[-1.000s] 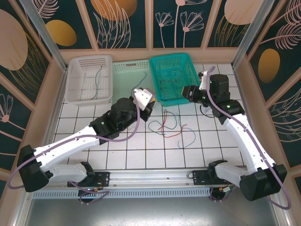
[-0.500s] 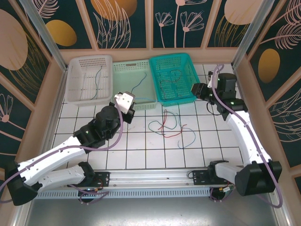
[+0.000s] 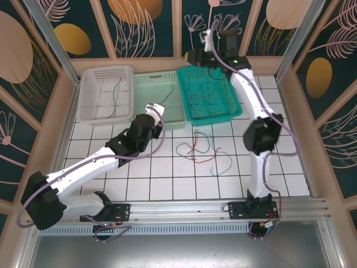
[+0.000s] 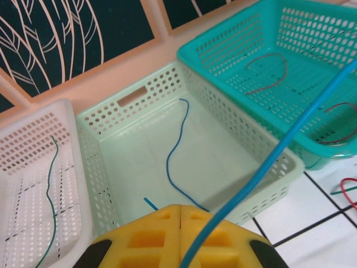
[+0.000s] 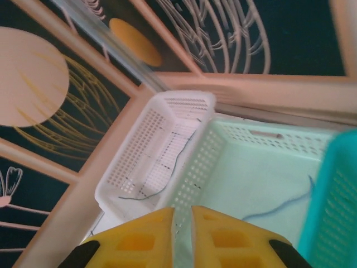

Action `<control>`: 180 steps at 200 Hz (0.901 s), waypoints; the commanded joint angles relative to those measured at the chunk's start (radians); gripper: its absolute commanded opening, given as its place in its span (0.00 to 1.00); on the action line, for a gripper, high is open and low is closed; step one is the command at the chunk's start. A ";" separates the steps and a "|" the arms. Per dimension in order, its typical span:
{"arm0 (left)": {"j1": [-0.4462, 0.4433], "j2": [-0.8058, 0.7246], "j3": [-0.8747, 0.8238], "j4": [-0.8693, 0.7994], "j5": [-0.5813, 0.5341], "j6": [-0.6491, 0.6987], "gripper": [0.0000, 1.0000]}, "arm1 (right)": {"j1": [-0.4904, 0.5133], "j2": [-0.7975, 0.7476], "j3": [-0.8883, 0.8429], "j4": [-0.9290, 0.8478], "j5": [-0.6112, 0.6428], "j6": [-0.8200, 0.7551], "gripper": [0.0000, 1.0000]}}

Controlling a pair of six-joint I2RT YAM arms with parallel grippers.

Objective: Untangle the cables

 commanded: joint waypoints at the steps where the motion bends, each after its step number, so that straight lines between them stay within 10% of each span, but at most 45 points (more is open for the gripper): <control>1: 0.048 0.045 0.052 0.033 0.038 -0.018 0.00 | 0.007 0.238 0.289 -0.093 -0.183 0.003 0.16; 56: 0.197 0.232 0.151 -0.004 0.158 -0.076 0.00 | 0.042 0.362 0.134 0.401 -0.324 0.290 0.24; 180: 0.268 0.390 0.154 -0.023 0.229 -0.169 0.00 | 0.175 0.404 0.170 0.348 -0.314 0.195 0.17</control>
